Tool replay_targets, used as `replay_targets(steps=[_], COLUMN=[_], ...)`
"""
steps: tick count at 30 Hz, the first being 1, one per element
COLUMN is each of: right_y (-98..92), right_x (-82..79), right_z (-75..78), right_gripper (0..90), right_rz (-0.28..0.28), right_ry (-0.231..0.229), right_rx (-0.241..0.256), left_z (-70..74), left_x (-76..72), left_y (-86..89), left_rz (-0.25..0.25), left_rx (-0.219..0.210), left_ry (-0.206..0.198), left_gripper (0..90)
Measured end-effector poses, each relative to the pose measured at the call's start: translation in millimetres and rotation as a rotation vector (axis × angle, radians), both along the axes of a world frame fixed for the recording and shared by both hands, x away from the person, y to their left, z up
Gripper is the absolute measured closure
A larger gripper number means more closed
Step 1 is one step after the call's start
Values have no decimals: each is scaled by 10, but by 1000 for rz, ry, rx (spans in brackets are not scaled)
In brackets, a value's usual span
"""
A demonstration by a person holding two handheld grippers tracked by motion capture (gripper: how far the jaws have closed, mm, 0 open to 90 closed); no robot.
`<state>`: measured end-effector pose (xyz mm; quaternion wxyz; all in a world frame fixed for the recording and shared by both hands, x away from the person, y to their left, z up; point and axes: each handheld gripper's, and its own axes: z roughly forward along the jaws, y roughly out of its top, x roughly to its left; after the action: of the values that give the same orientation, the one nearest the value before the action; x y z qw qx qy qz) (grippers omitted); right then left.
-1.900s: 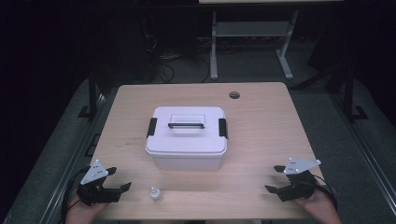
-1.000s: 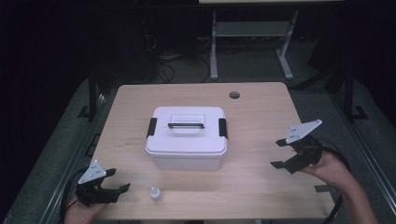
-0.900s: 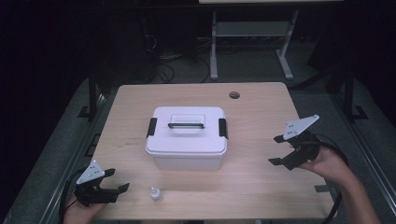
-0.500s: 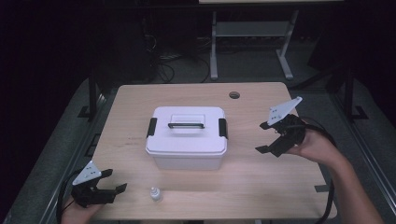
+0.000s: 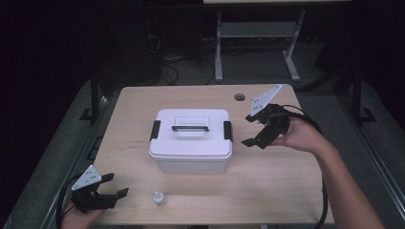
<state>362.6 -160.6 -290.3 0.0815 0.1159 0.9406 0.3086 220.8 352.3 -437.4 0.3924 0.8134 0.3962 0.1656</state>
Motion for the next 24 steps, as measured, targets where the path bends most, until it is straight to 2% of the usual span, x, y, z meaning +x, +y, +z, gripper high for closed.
replay_targets(steps=[13, 19, 24], right_y=[450, 585, 647], right_x=[131, 156, 173], right_z=[69, 101, 111], right_gripper=[150, 150, 150], right_rz=[77, 103, 107], right_ry=[-9, -20, -12], right_rx=[3, 10, 3], left_z=[-19, -13, -12], left_x=[-10, -16, -17], left_y=[36, 44, 51], left_rz=[-2, 5, 1], left_rx=[3, -7, -7], left_ry=[4, -2, -4], left_gripper=[185, 185, 185])
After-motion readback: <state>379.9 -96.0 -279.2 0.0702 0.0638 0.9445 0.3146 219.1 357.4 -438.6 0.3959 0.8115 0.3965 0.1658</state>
